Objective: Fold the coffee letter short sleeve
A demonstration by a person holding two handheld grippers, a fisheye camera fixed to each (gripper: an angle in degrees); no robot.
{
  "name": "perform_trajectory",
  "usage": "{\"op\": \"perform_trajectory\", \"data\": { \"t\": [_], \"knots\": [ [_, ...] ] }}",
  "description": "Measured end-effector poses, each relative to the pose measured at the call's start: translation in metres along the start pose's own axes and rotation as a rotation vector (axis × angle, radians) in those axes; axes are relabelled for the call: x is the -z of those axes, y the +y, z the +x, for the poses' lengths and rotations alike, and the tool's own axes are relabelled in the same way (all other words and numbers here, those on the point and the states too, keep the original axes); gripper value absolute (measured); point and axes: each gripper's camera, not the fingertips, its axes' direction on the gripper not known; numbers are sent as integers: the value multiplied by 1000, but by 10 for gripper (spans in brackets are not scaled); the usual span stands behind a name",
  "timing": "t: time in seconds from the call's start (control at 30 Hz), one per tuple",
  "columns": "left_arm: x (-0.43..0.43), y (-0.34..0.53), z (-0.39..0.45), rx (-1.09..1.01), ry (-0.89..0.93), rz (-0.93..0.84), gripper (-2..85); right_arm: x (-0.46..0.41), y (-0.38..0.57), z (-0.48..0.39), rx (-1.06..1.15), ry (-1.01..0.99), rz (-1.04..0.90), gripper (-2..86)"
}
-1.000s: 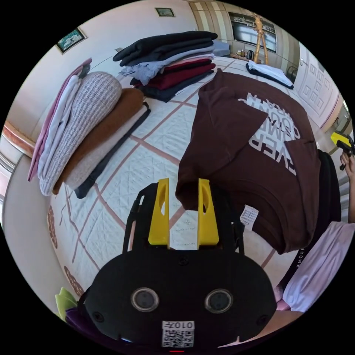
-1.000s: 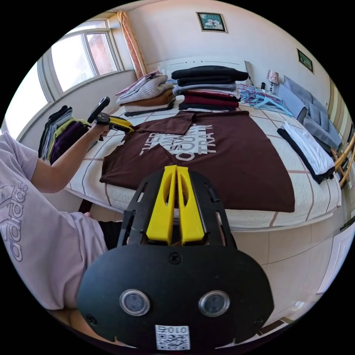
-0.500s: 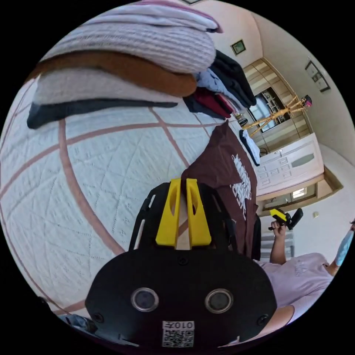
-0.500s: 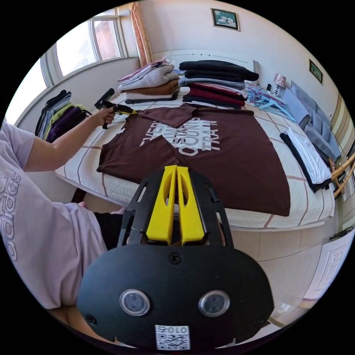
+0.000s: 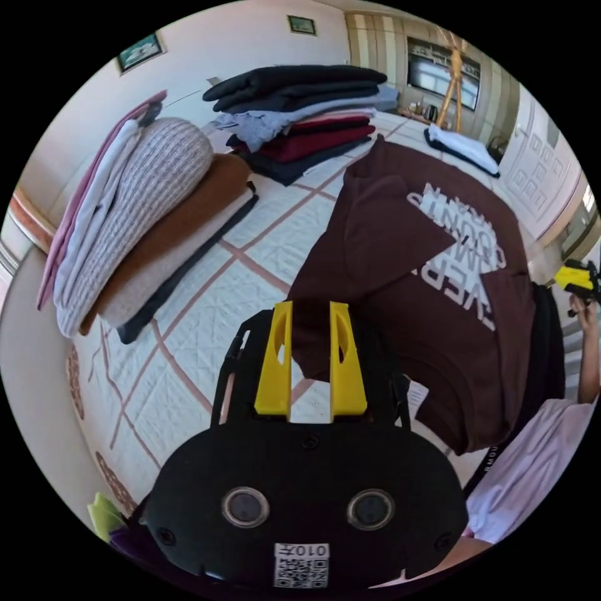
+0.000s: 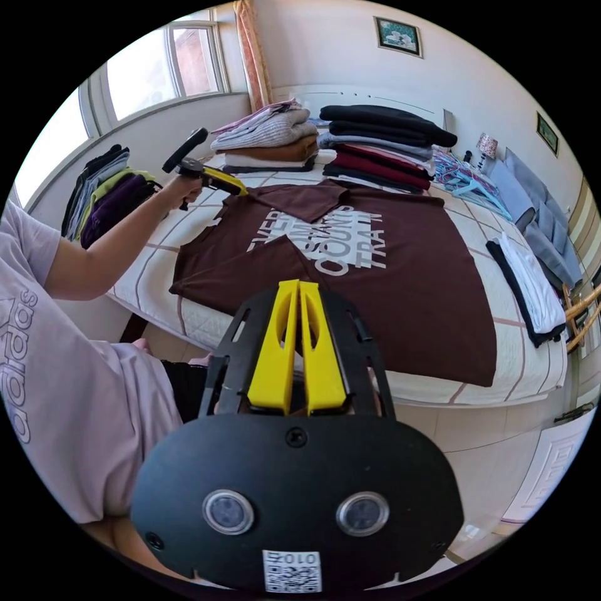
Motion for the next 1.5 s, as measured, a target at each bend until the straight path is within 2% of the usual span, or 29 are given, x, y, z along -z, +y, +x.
{"op": "perform_trajectory", "data": {
  "t": [0.07, 0.17, 0.27, 0.4, 0.5, 0.57, 0.6, 0.77, 0.87, 0.97, 1.07, 1.27, 1.5],
  "knots": [
    [-15, -2, 9, -73, -67, -13, 70, 2, 0, -4, 18, 21, -10, 24],
    [-23, 7, 7, -125, 0, 44, 50, 3, 8, -2, 8, 54, -25, 24],
    [-24, 19, -20, -35, 137, 88, 28, 3, 15, 10, -37, 44, -29, 25],
    [-16, 33, -42, 20, 166, 147, 18, 12, 13, 18, -51, 30, 3, 25],
    [-26, 31, -43, 18, 115, 76, 15, 11, 10, 21, -43, 35, -4, 25],
    [-44, 30, -41, 38, -12, -51, 18, 10, 9, 22, -41, 30, -7, 25],
    [-46, 30, -39, 29, -13, -66, 20, 10, 9, 23, -39, 25, -8, 25],
    [3, 41, -12, 90, -66, 86, 53, 18, 10, 33, -60, 24, 17, 25],
    [29, 28, 38, -32, -61, 219, 62, 19, 6, 43, -75, -18, 36, 24],
    [11, 0, 87, -183, -18, 207, 68, 15, -3, 44, -59, -36, 30, 24],
    [-22, -25, 118, -245, 59, 166, 70, 18, -7, 40, -25, -35, 41, 25],
    [-86, -46, 131, -204, 123, 63, 70, 22, 1, 56, -43, -14, 26, 26],
    [-62, -42, 123, -200, 122, 93, 79, 24, 10, 101, -127, -40, 67, 27]
  ]
}}
